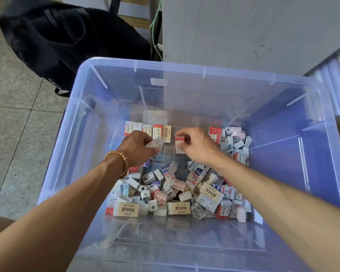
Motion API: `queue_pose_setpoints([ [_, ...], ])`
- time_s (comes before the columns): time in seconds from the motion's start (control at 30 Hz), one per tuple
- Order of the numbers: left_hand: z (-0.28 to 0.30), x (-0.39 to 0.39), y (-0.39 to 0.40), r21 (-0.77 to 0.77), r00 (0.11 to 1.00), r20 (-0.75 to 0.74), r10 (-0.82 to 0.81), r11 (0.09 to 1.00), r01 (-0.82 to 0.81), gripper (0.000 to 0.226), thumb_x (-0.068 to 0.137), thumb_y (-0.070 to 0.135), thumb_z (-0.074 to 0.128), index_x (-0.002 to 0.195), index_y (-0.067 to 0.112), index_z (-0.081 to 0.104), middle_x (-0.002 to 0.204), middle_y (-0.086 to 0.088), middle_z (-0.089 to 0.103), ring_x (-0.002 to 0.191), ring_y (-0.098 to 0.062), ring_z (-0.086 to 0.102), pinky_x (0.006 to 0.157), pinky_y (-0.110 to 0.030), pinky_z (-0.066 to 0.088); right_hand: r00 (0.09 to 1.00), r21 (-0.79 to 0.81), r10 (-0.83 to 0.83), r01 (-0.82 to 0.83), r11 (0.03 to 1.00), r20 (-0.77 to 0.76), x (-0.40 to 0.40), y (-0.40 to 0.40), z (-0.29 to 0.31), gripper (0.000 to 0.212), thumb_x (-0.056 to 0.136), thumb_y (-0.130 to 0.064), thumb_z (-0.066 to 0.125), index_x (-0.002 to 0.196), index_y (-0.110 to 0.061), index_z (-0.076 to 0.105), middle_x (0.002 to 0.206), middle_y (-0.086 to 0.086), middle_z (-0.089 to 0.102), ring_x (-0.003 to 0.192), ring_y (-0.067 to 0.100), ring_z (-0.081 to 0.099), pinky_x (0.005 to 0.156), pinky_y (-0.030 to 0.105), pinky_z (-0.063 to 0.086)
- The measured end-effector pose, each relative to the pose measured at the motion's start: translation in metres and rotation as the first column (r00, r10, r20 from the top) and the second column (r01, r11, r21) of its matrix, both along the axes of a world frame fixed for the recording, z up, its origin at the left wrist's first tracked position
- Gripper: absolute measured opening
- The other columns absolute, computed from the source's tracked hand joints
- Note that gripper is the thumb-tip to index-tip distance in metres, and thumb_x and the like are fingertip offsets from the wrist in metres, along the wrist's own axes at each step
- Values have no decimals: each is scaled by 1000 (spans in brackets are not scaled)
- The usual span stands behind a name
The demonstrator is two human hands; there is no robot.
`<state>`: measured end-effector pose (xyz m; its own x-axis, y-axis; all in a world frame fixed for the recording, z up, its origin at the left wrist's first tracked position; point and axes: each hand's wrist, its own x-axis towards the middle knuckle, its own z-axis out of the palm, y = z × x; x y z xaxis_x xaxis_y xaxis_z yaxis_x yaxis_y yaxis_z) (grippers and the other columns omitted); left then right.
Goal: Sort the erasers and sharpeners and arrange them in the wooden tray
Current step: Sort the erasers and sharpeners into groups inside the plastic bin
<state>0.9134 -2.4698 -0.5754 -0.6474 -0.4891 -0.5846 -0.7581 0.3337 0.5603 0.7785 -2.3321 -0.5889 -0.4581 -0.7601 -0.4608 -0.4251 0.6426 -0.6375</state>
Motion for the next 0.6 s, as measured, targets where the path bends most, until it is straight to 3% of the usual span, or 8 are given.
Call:
queue_pose_setpoints([
  [0.13,0,1,-1,70,990,-40,133,989,-130,5,89,13,70,93,10,70,83,-3,74,81,-20,72,80,-39,59,990,-43,-95,91,995,-107,-6,-17,-9,32,98,-9,58,129,-12,63,124,7,68,90,16,64,70,16,47],
  [0.23,-4,2,-3,84,981,-59,187,980,-182,9,90,12,68,83,18,68,80,-5,75,82,-23,73,83,-46,59,990,-26,-77,74,997,-121,-7,-20,-15,44,93,-12,67,136,-10,57,127,9,67,98,20,67,80,22,48],
  [0.33,-3,0,-1,107,974,-90,206,975,-196,9,89,12,68,85,19,67,82,-5,74,83,-23,72,83,-46,58,994,-58,-60,55,997,-89,-5,-9,-14,63,87,-12,74,144,-8,47,124,9,67,94,16,68,89,25,50],
  [0.4,-2,-2,1,120,972,-100,214,972,-201,9,90,12,68,85,19,66,84,-6,74,84,-24,72,84,-46,58,986,-93,-52,38,995,-156,-6,1,-13,65,86,-12,75,144,-8,47,126,8,64,96,15,67,92,26,50],
  [0.5,1,-4,3,151,965,-90,248,961,-233,4,92,12,66,91,10,68,85,-8,74,82,-22,72,81,-40,59,905,-1,92,-101,995,-415,-10,11,-14,54,85,-36,75,132,-12,60,124,5,64,109,22,56,93,33,44],
  [0.6,6,-8,4,229,936,-75,344,919,-320,4,93,10,65,95,8,65,86,-7,72,76,-16,70,74,-29,58,869,134,299,-268,954,-394,1,16,-10,32,89,-40,69,115,-21,69,113,-2,63,105,16,49,101,39,42],
])
